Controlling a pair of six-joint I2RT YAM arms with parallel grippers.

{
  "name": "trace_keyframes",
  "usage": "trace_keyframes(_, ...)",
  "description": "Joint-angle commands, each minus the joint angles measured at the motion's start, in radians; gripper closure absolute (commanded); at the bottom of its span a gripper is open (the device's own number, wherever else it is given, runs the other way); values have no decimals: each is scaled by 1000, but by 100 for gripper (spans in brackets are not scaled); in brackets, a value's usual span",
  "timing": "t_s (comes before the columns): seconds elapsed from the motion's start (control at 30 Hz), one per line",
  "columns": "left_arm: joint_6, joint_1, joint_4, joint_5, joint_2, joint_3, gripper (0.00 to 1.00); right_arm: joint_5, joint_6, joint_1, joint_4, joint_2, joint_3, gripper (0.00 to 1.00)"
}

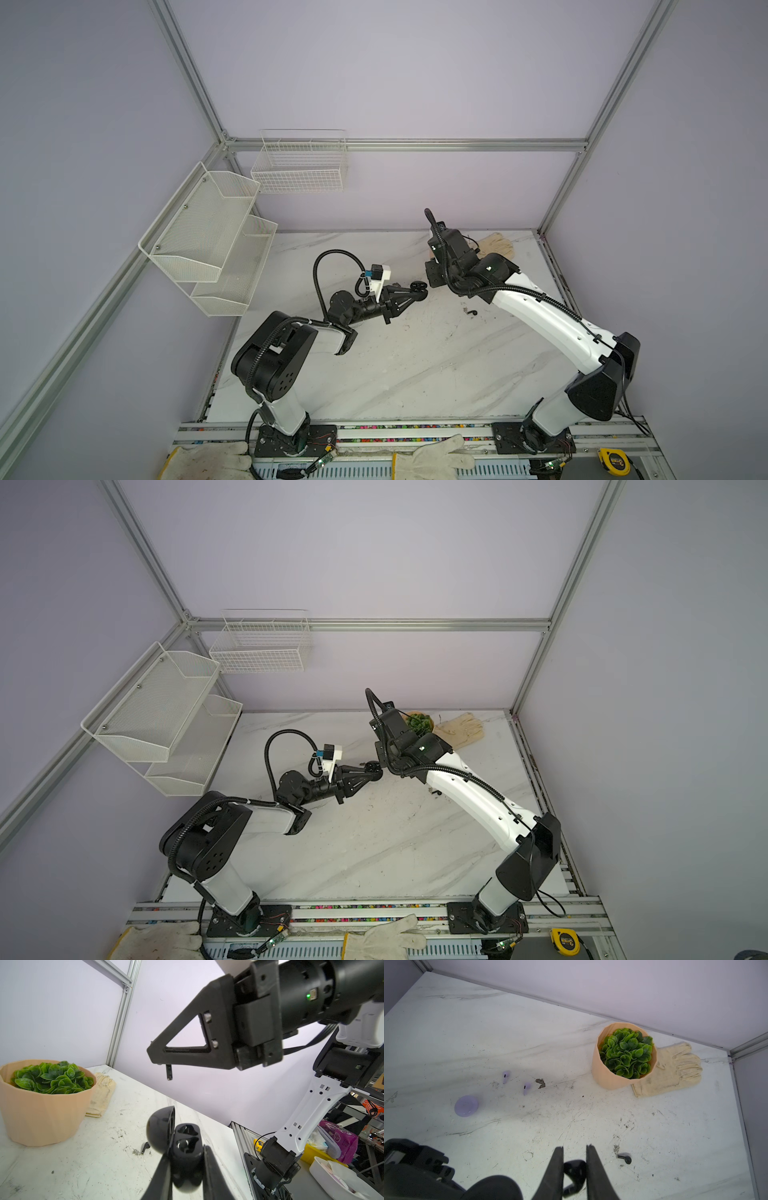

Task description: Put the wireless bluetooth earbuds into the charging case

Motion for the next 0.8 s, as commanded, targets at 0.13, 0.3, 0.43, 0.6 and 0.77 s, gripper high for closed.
trace_keyframes(0.13,-16,-6,89,14,19,91,100,75,34,79,-19,-74,7,81)
trace_keyframes(0.3,-20,-6,99,14,18,93,100,92,37,140,27,-81,-16,81)
trace_keyframes(0.43,-21,-5,106,17,12,91,100,81,37,160,67,-70,-36,81)
trace_keyframes(0.6,-19,-6,109,20,5,86,100,87,39,181,69,-44,-42,81)
trace_keyframes(0.77,-19,-6,113,25,2,86,100,93,41,183,83,-42,-60,81)
